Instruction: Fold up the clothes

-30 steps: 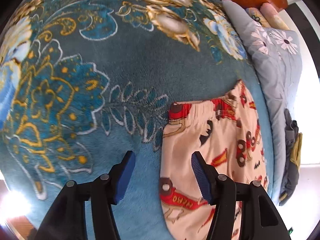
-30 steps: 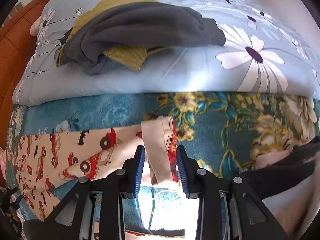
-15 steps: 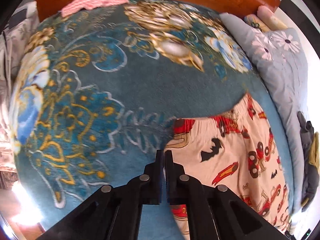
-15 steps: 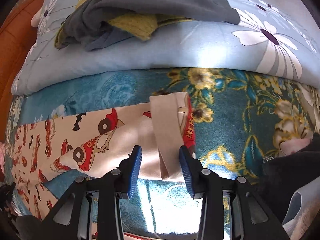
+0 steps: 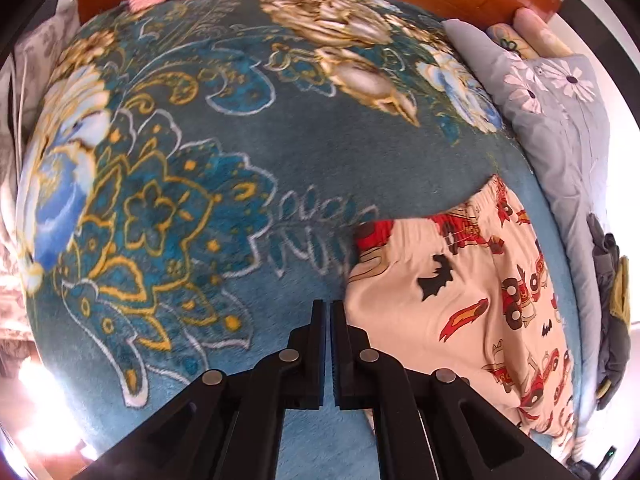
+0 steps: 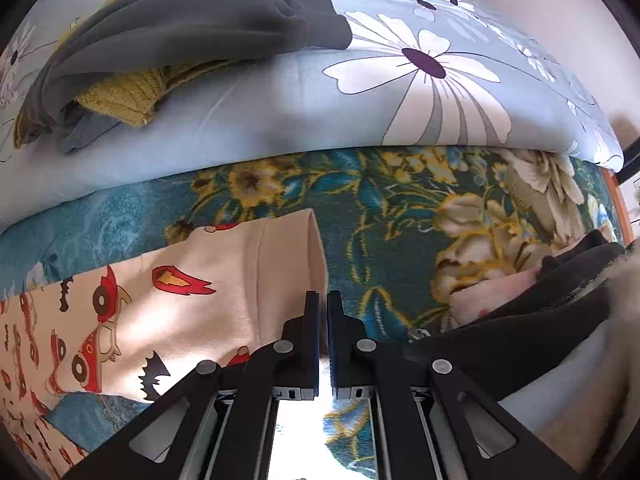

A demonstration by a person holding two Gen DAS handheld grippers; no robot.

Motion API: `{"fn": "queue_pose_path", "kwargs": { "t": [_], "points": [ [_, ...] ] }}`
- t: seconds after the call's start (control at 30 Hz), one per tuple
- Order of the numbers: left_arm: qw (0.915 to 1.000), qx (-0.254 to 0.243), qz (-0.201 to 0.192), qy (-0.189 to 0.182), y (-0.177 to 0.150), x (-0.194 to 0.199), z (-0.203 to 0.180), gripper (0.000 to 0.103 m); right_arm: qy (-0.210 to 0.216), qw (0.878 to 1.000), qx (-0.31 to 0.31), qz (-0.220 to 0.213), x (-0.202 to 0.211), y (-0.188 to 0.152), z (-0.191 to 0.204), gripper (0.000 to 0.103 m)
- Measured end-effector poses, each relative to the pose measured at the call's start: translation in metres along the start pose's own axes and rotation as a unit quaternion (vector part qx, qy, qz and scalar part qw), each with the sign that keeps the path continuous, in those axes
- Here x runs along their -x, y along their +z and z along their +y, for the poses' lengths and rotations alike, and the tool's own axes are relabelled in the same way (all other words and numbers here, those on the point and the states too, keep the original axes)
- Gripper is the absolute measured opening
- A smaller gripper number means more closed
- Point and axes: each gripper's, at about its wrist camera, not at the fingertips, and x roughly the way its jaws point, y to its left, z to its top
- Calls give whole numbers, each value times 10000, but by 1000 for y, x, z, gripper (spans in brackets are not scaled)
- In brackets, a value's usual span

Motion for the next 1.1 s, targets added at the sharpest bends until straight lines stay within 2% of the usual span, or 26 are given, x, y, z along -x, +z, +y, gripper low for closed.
{"fn": "queue_pose_path", "kwargs": {
  "t": [0.13,0.27,0.3,0.33,0.37,0.47,0.53,0.57,0.67,0.8,0.87,0.97,1.03,1.1],
  "points": [
    [9996,225,139,-139,-3,-1,10,4,-102,9998,6,-195,13,-5,0,3],
    [9988,262,177,-373,-6,2,9,4,775,9952,261,-535,47,-18,14,7],
    [9985,265,203,-438,-7,2,7,4,1023,9923,420,-559,55,-26,20,18],
    [9983,268,235,-470,-7,1,6,7,1273,9887,565,-555,64,-39,28,35],
    [9980,271,266,-500,-8,0,5,13,1519,9847,667,-526,71,-54,34,41],
    [9977,302,301,-534,-8,-3,0,30,2093,9743,801,-245,83,-101,37,41],
    [9973,319,312,-586,-8,-6,-3,35,2199,9731,693,33,87,-134,28,41],
    [9973,307,326,-575,-7,-7,-5,39,2221,9731,596,165,87,-150,21,41],
    [9984,221,278,-430,-5,-12,-11,40,2157,9751,103,501,81,-196,-9,41],
    [9986,223,207,-433,-3,-14,-14,44,2237,9665,-780,985,63,-245,-49,41],
    [9984,262,194,-472,-4,-14,-14,46,2373,9582,-1340,867,59,-259,-65,41],
    [9979,298,196,-548,-6,-12,-12,48,2674,9362,-2162,723,47,-264,-79,41],
    [9974,314,206,-610,-7,-11,-10,48,2800,9255,-2485,578,41,-262,-79,41],
    [9969,348,207,-680,-8,-10,-8,49,2830,9236,-2553,421,40,-259,-73,41]
  ]
}}
